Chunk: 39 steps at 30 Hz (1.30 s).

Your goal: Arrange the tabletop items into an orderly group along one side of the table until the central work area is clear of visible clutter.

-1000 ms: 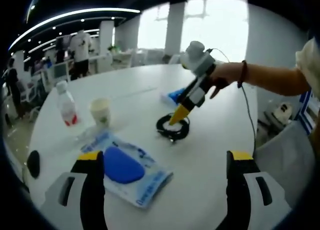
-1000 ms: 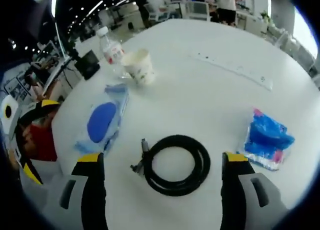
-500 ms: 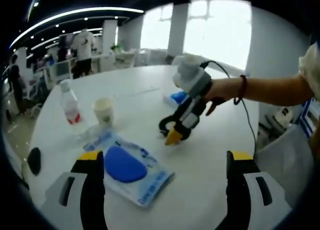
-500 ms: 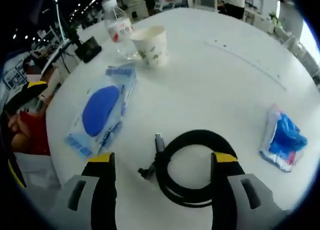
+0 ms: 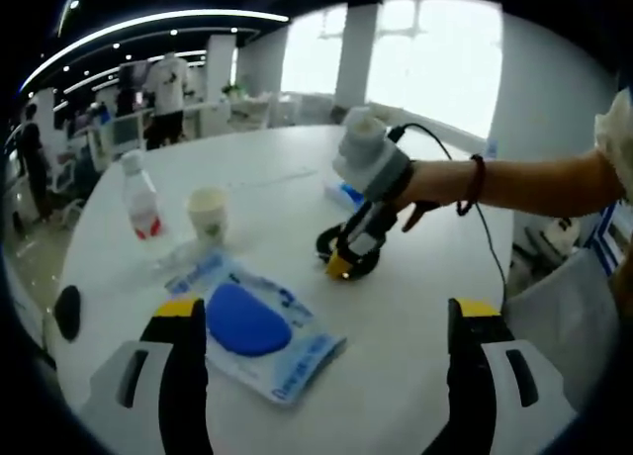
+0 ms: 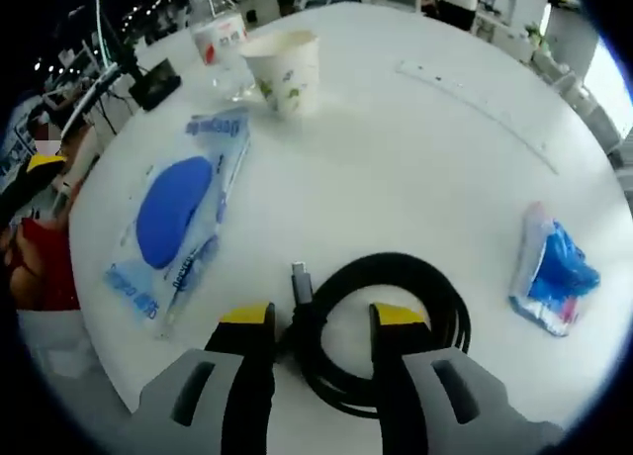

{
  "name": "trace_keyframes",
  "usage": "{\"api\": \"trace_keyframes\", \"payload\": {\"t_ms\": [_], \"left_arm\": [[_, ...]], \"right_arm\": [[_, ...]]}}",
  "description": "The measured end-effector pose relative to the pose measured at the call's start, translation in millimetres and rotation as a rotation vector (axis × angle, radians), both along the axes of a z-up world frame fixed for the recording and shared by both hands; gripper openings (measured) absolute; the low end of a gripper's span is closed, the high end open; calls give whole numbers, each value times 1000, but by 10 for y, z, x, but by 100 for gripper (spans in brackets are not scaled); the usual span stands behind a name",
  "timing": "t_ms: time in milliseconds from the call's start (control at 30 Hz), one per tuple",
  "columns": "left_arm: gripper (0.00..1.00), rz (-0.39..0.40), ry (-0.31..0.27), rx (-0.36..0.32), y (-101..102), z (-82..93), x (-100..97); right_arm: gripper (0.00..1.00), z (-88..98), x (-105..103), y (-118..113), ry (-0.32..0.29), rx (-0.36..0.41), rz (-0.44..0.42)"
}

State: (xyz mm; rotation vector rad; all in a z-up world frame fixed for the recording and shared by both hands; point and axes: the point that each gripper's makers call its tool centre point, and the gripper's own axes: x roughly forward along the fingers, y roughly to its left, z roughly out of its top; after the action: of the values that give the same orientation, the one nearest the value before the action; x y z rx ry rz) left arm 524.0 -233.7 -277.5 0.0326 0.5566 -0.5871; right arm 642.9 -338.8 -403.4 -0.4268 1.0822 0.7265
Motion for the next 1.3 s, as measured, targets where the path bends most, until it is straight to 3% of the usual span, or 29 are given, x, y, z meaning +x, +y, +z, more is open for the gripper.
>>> {"api": "trace_keyframes", "payload": {"t_ms": [400, 767, 967, 1133, 1300], "left_arm": [[98, 1, 7, 6, 8, -10, -9], [98, 3, 10, 8, 21, -13, -6], [97, 6, 11, 10, 27, -17, -2], [97, -2, 14, 12, 7, -24, -11], [97, -6, 7, -28, -32, 19, -11]], "right_arm": [[15, -8, -2, 14, 19, -3, -53], [10, 18, 10, -10, 61, 71, -138], [9, 245, 44, 4, 36, 157, -181], [9, 415, 62, -32, 6, 190, -189], [9, 521, 58, -101, -13, 212, -204]]}}
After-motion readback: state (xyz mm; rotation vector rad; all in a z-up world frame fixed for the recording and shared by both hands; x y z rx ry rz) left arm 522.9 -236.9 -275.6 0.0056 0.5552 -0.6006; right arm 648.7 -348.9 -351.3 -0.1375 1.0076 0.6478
